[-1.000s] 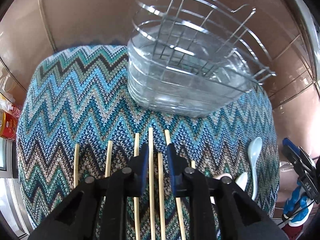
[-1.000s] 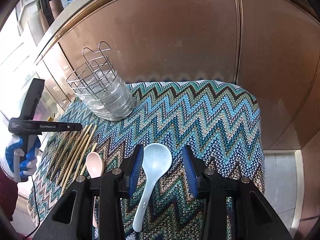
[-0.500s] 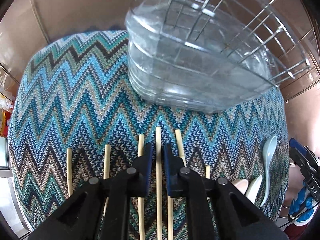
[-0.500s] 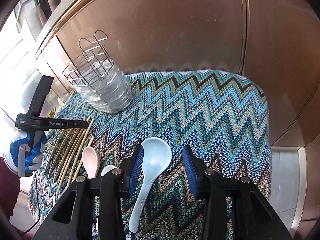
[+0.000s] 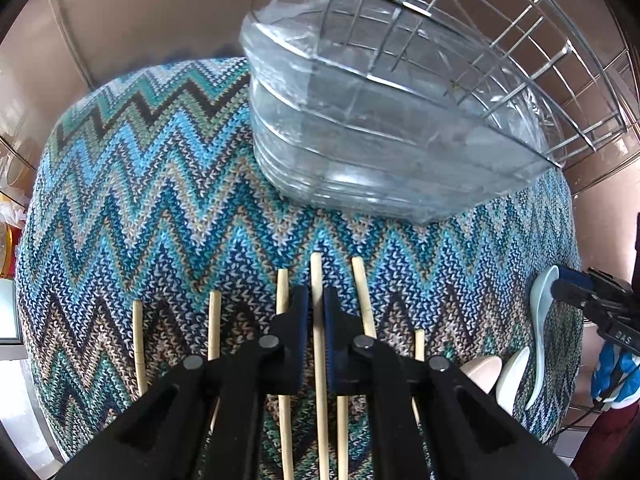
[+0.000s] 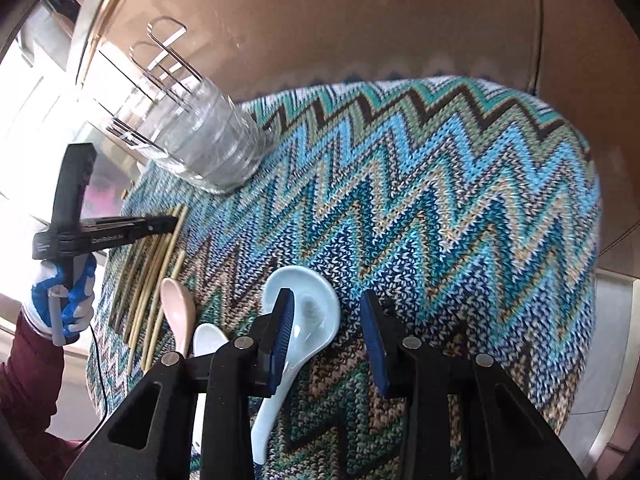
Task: Organize utensils
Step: 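Close the left tool on a wooden chopstick while the right tool grips the white spoon, then carry the chopstick with the left tool into the holder while the right tool drops the spoon in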
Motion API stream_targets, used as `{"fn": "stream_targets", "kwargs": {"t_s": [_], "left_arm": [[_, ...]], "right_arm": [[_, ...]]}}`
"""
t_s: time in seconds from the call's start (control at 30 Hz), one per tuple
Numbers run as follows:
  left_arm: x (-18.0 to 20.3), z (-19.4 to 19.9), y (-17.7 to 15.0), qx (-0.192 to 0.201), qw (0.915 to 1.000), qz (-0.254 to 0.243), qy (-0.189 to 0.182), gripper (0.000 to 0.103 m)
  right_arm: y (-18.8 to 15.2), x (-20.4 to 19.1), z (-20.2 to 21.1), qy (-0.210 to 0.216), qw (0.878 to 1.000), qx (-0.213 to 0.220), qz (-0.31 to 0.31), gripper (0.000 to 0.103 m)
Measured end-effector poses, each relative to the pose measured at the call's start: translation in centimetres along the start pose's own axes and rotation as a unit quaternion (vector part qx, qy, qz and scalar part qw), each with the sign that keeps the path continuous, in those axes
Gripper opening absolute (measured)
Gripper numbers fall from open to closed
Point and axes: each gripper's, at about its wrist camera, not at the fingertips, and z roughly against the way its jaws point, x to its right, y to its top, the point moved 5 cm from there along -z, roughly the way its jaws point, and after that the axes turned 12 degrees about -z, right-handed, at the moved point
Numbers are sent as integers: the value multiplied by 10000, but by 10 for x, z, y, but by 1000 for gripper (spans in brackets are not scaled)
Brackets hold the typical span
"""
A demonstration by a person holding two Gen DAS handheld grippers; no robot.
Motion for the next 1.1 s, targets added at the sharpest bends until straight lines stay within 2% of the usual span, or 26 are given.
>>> {"fn": "stream_targets", "kwargs": {"t_s": [0.13,0.23,0.47,0.57,0.73,0.83,0.93,1.03,1.1], "left_arm": [[6,0,-5,36,10000,-10,47,5],[13,1,-11,74,9999,-61,86,4],[31,20,-28,345,9994,-55,-20,4],[39,37,-35,627,9978,-200,120,4],[44,76,-52,1120,9934,-219,69,4],[44,107,-60,1482,9887,-211,27,4],[44,149,-63,2025,9790,-219,-22,4],[42,198,-61,2647,9641,-188,-53,4],[42,235,-53,3133,9495,-169,-19,4]], "right_arm": [[3,0,-10,16,9998,-170,122,11],[1,-5,-10,22,9996,-124,248,7],[-12,-21,23,-246,9975,414,515,6],[-21,-29,46,-443,9942,750,629,6],[-41,-44,89,-654,9873,1253,732,6],[-52,-58,110,-695,9826,1547,753,6],[-56,-74,139,-676,9757,1937,771,6],[-52,-95,173,-600,9654,2389,853,6],[-44,-119,188,-498,9562,2728,936,6]]}}
